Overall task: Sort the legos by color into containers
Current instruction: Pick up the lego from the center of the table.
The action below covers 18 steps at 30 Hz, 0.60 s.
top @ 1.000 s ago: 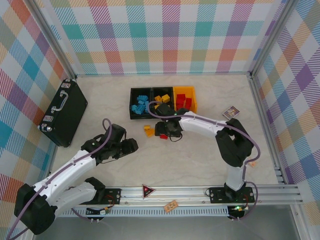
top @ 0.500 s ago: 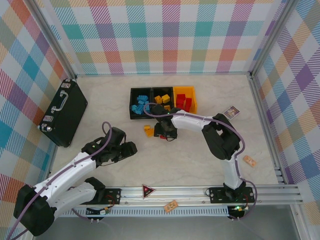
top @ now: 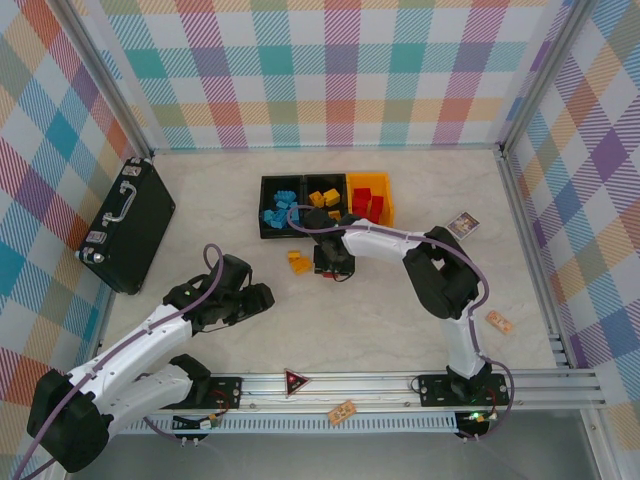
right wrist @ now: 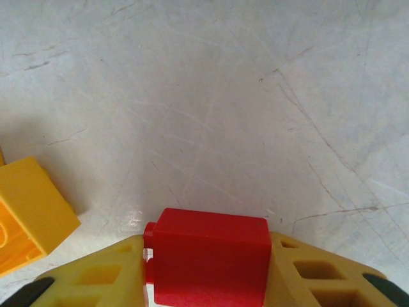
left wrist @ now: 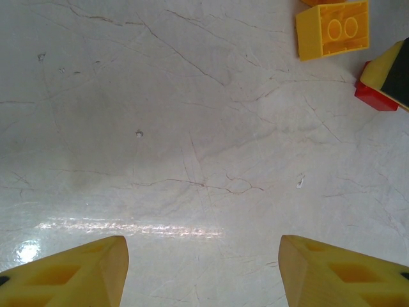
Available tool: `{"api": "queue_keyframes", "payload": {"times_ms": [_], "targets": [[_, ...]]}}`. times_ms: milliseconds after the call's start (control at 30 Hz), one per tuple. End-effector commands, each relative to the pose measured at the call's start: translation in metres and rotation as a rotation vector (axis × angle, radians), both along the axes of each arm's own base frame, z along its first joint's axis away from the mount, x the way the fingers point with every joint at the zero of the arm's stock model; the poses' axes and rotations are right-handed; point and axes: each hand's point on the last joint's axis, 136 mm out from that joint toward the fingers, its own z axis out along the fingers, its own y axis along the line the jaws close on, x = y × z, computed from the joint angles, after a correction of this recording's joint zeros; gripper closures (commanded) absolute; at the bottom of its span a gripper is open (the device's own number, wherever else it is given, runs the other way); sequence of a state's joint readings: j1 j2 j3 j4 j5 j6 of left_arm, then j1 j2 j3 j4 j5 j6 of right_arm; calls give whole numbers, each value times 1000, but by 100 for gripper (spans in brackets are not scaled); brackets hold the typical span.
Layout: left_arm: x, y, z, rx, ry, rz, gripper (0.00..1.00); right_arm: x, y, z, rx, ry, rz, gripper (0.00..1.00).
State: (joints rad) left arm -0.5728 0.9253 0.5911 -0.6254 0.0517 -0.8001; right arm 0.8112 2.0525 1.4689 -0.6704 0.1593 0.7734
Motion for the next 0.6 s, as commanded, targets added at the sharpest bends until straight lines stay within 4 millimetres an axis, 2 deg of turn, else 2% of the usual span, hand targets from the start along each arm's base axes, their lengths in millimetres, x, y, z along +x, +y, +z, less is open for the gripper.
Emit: {"api": "queue_keyframes", "payload": {"times_ms": [0,133,367,567], "targets": [[-1,1,-6,-8,18,23,37,-8,-9,-10,-43,20,30,63],[1,-1,-6,-9,20,23,37,-7,-13,4,-29,-20,47,64],[9,-13,-5,-27,20,3,37,-7,-32,35,-10,-90,43,64],[19,-30,0,-42,5,-27,37,2,-58,61,11,-148,2,64]]}}
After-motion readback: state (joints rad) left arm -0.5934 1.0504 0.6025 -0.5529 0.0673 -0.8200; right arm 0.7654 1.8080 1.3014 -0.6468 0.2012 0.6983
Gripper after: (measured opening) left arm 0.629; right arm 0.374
